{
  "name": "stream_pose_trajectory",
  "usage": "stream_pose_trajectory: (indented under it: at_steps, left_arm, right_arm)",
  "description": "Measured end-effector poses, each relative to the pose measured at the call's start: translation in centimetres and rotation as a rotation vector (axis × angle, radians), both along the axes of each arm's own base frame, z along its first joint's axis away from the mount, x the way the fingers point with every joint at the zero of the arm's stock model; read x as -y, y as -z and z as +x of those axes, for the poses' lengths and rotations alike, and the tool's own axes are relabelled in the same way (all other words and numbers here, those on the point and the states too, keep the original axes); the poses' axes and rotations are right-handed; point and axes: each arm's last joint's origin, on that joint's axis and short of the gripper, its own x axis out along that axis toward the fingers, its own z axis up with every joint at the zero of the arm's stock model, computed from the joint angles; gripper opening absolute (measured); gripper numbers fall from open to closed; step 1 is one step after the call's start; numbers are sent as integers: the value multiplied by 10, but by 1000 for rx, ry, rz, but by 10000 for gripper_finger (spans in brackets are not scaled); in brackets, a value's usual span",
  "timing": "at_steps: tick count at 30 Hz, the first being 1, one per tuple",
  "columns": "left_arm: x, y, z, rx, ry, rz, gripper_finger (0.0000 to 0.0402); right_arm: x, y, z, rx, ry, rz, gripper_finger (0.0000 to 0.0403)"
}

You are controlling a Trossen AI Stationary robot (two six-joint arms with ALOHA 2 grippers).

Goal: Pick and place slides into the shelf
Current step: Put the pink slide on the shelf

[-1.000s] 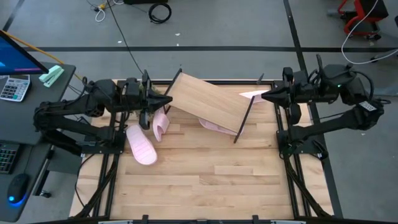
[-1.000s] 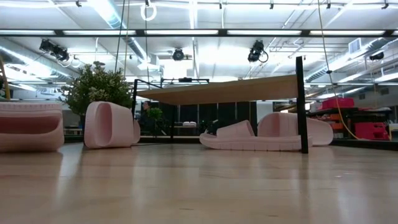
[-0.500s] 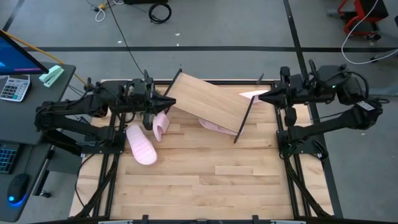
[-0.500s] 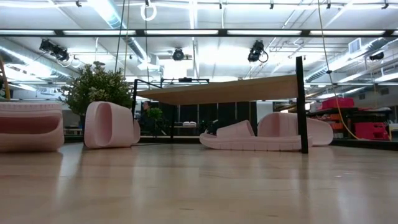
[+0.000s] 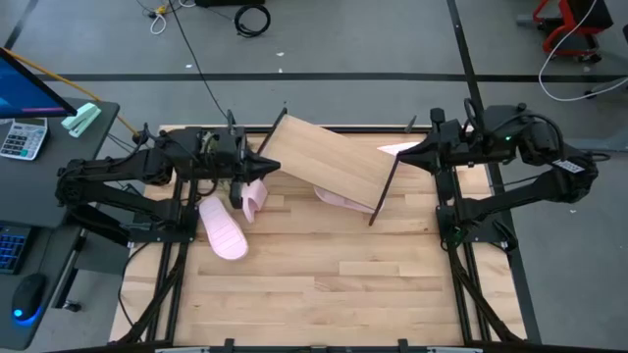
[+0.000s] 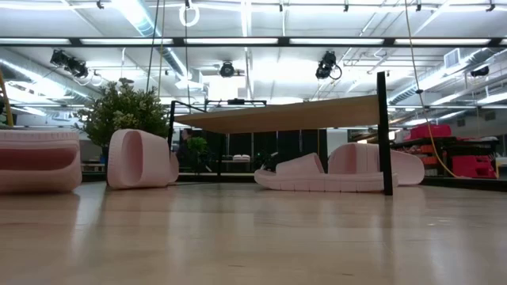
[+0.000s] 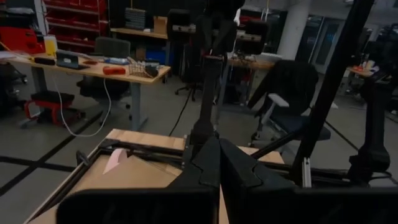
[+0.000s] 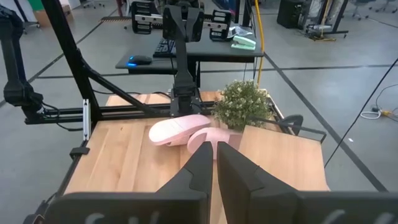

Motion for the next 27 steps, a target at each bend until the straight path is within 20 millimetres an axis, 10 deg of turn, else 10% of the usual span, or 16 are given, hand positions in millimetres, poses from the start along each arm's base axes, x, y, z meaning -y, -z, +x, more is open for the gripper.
stream_pose_trajectory:
  at_steps: [27]
  left_arm:
    - [-12, -4, -3, -3, -59, 36, 13]
  right_arm:
    - [-2, 7, 19, -45, -15, 172, 12]
